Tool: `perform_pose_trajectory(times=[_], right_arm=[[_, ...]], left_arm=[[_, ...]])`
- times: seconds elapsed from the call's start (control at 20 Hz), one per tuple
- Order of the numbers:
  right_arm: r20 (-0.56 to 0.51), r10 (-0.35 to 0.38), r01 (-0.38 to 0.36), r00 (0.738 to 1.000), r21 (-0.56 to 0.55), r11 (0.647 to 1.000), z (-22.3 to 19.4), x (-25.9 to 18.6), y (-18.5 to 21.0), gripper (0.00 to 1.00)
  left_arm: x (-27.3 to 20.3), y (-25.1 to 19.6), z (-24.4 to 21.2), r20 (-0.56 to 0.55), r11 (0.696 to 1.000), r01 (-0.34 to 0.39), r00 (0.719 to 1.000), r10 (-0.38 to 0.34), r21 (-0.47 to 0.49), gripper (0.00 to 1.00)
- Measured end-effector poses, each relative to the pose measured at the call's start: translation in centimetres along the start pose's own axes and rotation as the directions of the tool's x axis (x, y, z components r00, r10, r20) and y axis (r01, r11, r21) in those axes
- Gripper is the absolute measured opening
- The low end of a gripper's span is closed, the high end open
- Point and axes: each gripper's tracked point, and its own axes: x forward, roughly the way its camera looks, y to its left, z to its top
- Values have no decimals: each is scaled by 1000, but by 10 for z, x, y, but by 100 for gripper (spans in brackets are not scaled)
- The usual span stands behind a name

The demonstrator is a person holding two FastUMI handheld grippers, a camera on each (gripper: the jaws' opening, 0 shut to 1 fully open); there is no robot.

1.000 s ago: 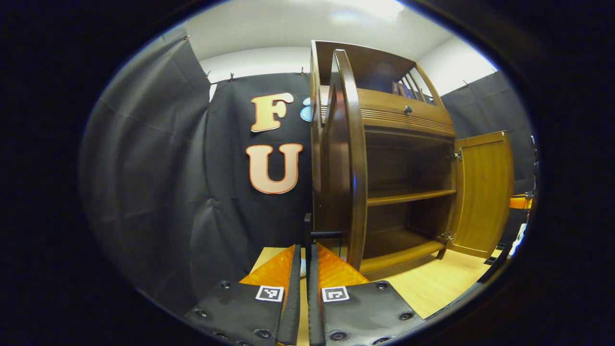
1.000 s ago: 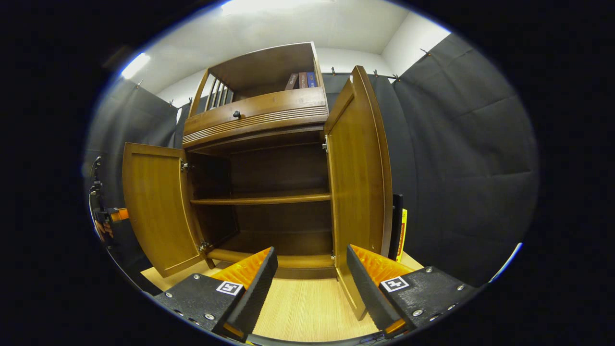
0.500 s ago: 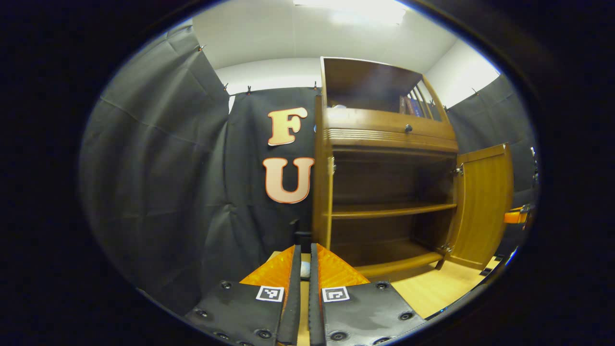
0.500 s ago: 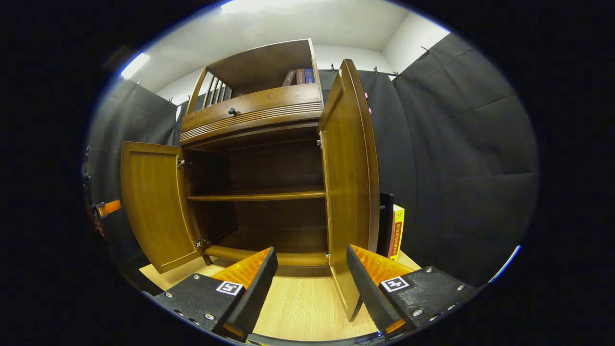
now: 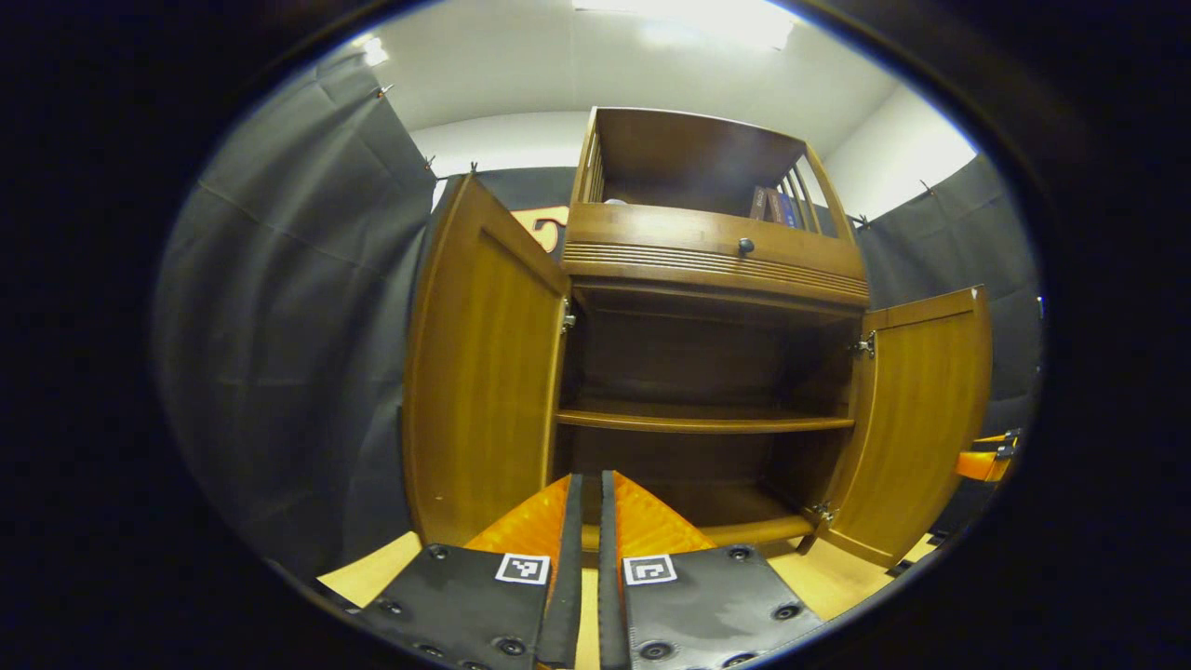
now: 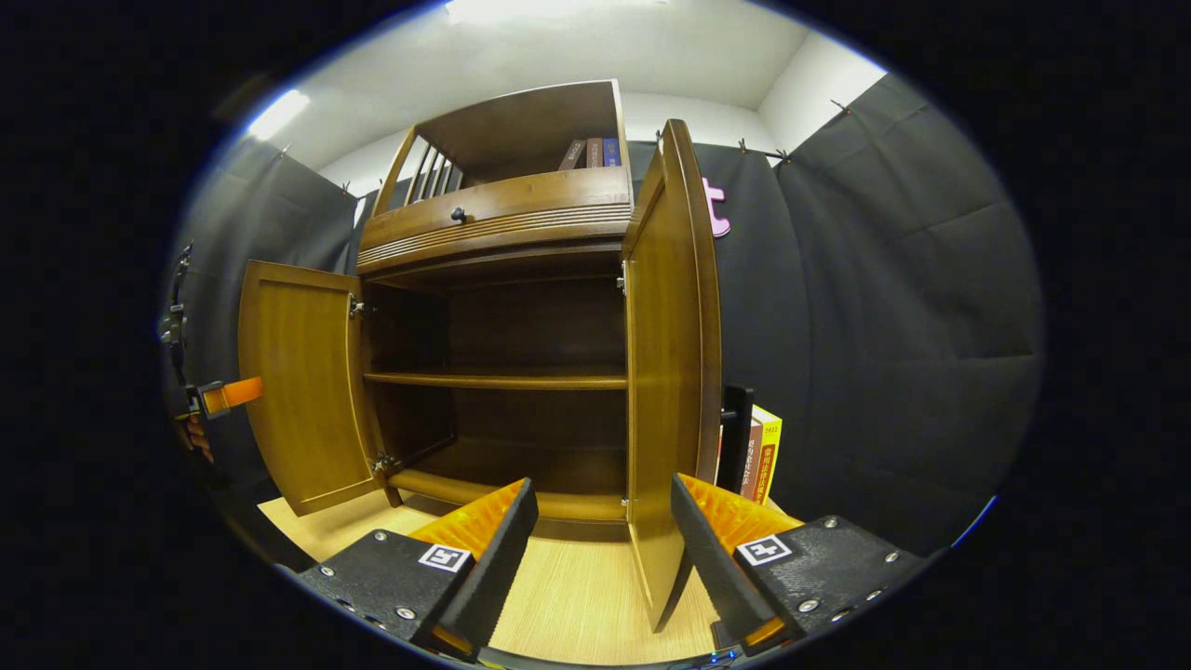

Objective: Open the right door of the double-door shoe cabinet with the right hand, and open the left door with the left hand.

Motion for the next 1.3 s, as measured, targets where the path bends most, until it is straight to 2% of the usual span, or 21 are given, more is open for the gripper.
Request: perform_pose_trajectory(times=[0.3,0.35,0.4,0.5,0.65,1.2,1.25,1.3], right_arm=[[0,43,-43,999,-2,999,-3,0,1,89],[0,46,-46,999,-2,999,-2,0,2,89],[3,49,-49,999,-6,999,-2,-1,1,89],[8,54,-54,999,-13,998,0,-2,1,89],[8,54,-53,999,-9,999,-1,-5,-1,89],[30,30,-30,999,-4,1000,6,-11,-4,89],[28,31,-31,999,-1,1000,5,-11,-3,86],[28,33,-33,999,3,999,5,-11,-2,89]], left_arm=[[17,-44,4,20,999,31,999,-32,29,15],[20,-45,3,19,999,16,1000,-17,41,15],[21,-49,0,15,999,7,1000,-7,43,22],[22,-47,0,24,997,-23,999,21,78,53],[23,-54,-8,18,994,-21,1000,19,107,99],[22,-47,-10,21,992,-40,999,38,118,99],[22,-46,-10,19,992,-42,999,40,119,98],[22,-45,-12,16,992,-42,999,40,117,98]])
